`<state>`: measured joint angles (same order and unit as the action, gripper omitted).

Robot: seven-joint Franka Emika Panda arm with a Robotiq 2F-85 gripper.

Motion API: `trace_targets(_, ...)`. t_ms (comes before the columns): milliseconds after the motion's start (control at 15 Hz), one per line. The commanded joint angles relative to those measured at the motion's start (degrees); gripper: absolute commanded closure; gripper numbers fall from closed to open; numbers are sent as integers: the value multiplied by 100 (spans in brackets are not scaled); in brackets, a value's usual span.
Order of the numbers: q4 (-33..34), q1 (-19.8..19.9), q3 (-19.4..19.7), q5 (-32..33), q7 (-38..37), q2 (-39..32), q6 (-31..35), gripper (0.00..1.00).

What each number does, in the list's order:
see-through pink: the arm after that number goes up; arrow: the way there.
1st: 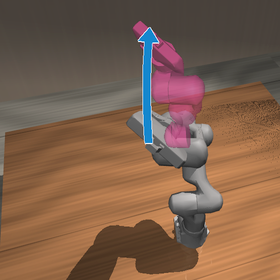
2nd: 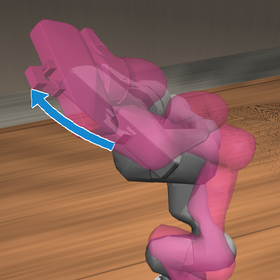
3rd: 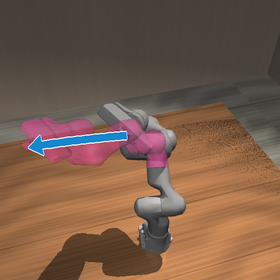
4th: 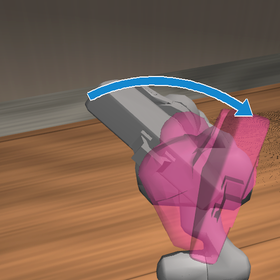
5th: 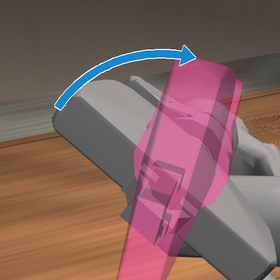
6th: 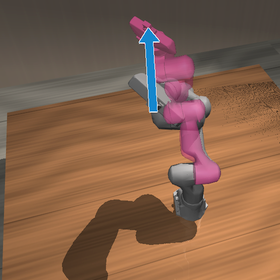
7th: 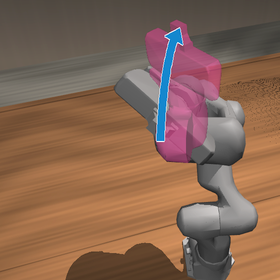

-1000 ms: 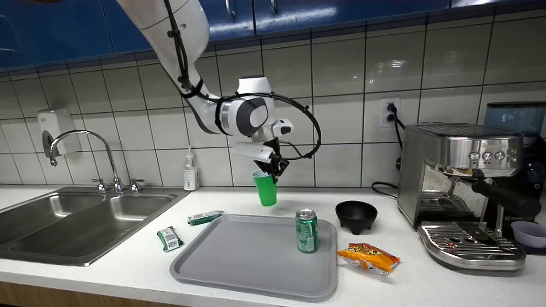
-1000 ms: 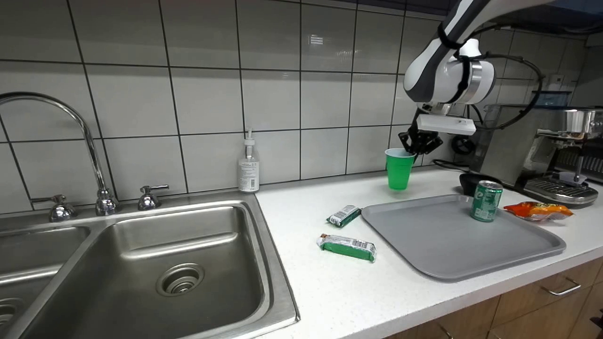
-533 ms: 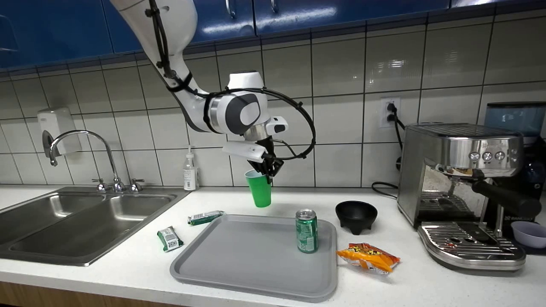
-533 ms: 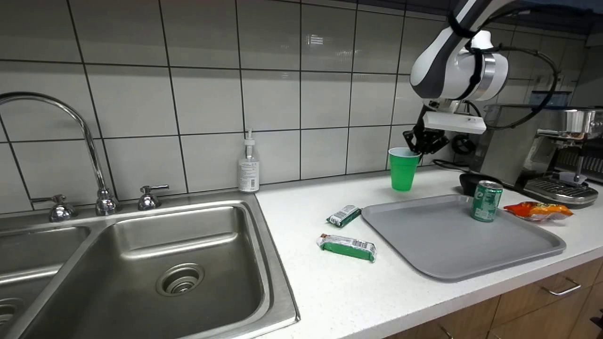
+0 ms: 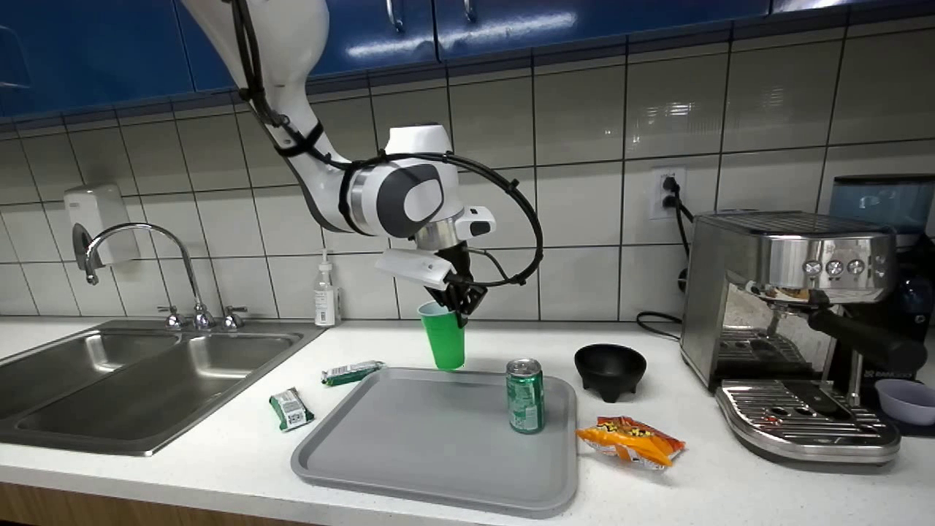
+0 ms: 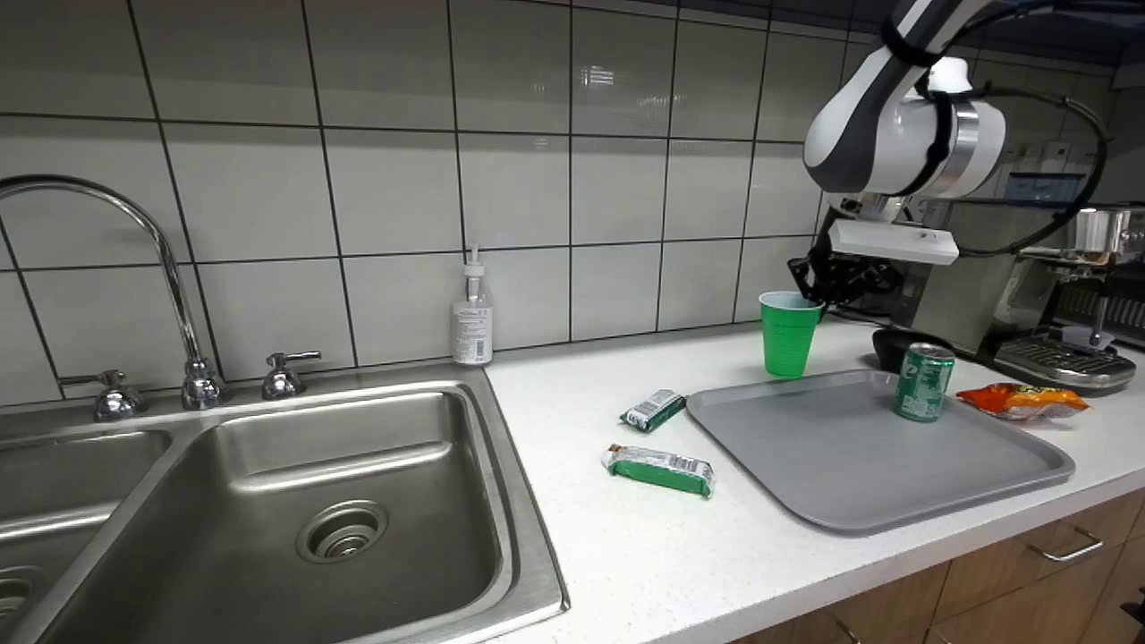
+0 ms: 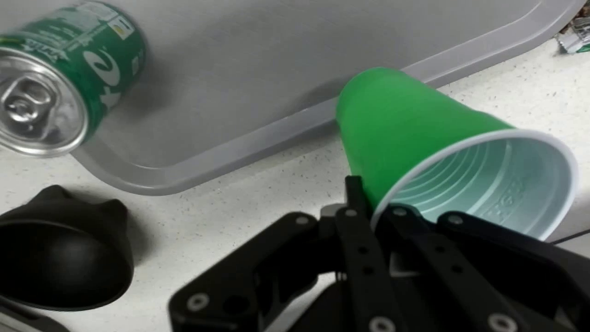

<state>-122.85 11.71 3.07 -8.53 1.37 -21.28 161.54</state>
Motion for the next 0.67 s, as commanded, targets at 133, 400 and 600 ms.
trace_targets(133, -438, 198, -60, -205, 198, 130, 321, 99)
trace_targets(400, -531, 286, -82, -227, 225, 65, 376, 99)
trace_targets(600, -543, 320, -71, -223, 218, 14, 363, 99)
